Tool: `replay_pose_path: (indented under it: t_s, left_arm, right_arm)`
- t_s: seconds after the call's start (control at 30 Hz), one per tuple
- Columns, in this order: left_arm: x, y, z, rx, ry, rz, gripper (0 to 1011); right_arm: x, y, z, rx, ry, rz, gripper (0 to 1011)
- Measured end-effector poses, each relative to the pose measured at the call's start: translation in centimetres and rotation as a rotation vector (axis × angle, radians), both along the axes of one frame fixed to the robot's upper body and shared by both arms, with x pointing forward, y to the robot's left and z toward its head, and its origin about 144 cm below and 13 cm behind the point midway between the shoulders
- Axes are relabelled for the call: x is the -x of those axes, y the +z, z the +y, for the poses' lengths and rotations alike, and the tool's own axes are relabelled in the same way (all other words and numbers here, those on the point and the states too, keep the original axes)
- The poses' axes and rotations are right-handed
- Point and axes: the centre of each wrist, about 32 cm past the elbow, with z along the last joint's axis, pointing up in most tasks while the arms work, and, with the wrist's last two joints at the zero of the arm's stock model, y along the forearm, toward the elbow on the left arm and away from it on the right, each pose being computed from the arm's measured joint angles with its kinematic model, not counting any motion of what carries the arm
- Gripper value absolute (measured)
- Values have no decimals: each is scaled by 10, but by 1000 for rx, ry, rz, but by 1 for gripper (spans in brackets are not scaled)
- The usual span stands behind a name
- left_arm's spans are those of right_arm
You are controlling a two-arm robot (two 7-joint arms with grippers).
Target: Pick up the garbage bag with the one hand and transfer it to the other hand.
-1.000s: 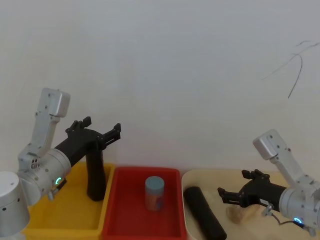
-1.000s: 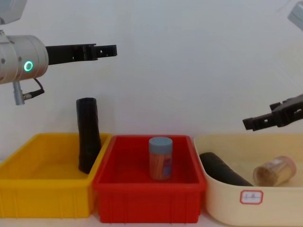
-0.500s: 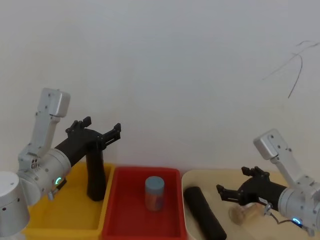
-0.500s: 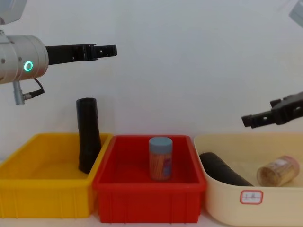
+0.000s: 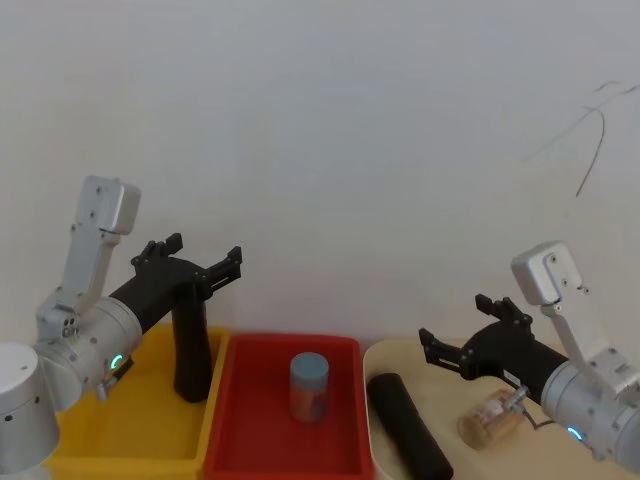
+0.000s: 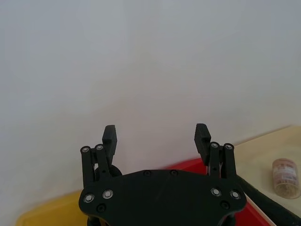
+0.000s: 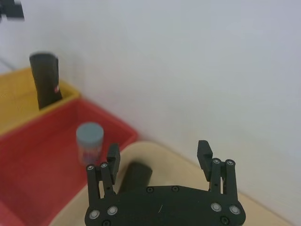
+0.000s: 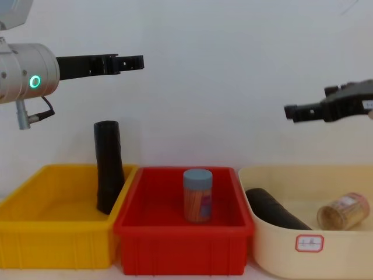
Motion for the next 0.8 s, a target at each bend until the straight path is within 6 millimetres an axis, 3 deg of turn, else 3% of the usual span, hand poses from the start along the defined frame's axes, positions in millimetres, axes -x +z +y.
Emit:
replay_pose_path:
  t_s: [0.43,0.8]
  left_arm:
    - [0,0,0,0,0,0,1000]
    - [0,0,0,0,0,0,1000]
  right_arm:
    - [12,-11,31,-150,-41,-142,1001]
    - [17,-15,45,-216,-65,-192,1001]
